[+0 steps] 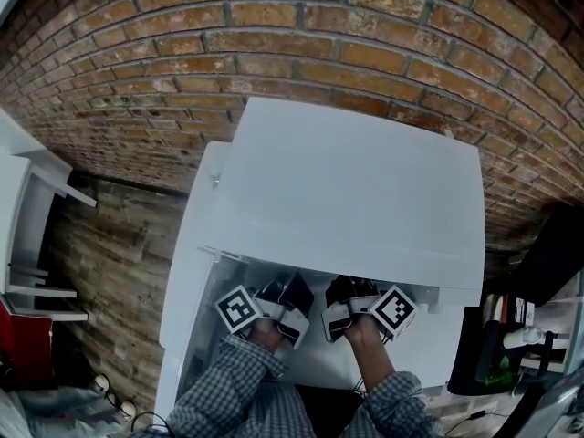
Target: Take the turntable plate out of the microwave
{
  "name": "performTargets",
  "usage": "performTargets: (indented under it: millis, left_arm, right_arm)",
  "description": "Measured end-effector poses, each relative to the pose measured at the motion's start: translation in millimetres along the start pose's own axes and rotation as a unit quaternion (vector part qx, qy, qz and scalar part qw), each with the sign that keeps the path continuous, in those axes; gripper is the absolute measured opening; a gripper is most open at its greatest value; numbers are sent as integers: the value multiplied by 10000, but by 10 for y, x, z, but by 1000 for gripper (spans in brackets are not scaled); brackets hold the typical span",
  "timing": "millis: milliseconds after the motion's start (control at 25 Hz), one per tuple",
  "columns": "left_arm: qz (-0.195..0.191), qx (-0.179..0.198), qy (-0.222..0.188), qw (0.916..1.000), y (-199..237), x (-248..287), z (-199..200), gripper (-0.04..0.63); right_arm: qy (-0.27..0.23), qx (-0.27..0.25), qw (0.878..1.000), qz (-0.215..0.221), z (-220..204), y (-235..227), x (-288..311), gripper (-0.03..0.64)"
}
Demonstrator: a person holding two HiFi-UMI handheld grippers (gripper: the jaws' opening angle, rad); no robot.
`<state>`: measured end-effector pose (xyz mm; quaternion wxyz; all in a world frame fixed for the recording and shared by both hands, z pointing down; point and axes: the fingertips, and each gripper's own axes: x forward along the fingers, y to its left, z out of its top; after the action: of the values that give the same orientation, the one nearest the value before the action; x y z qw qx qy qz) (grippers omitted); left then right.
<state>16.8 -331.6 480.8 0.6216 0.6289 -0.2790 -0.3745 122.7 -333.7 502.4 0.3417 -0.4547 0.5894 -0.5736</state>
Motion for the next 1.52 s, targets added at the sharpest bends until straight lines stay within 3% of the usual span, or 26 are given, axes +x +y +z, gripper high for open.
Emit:
performTargets:
  millis: [80, 120, 200, 560, 920, 1520]
  left_arm:
    - [-29, 63, 164, 9998, -33, -20, -69, 58]
    - [-42, 60, 228, 9997, -45, -37, -103, 60]
    - [-53, 42, 286, 9996, -66, -80, -153, 60]
    - [-214, 144, 382, 9989, -232, -323, -271, 60]
    - [-114, 133, 677, 9976, -321, -628, -449, 60]
    - [-252, 177, 548, 9980, -499, -1466, -834, 60]
  right_arm:
    - [23, 21, 10000, 77, 4, 23, 3, 151]
    - [49, 74, 9999, 145, 1, 38, -7, 79]
    - [89, 187, 9993, 307, -7, 63, -56, 54]
    - [-10, 213, 9982, 569, -145, 204, -323, 49]
    - [-230, 15, 9984, 511, -306, 234, -694, 49]
    - [-58, 4, 9974, 717, -785, 297, -1452, 49]
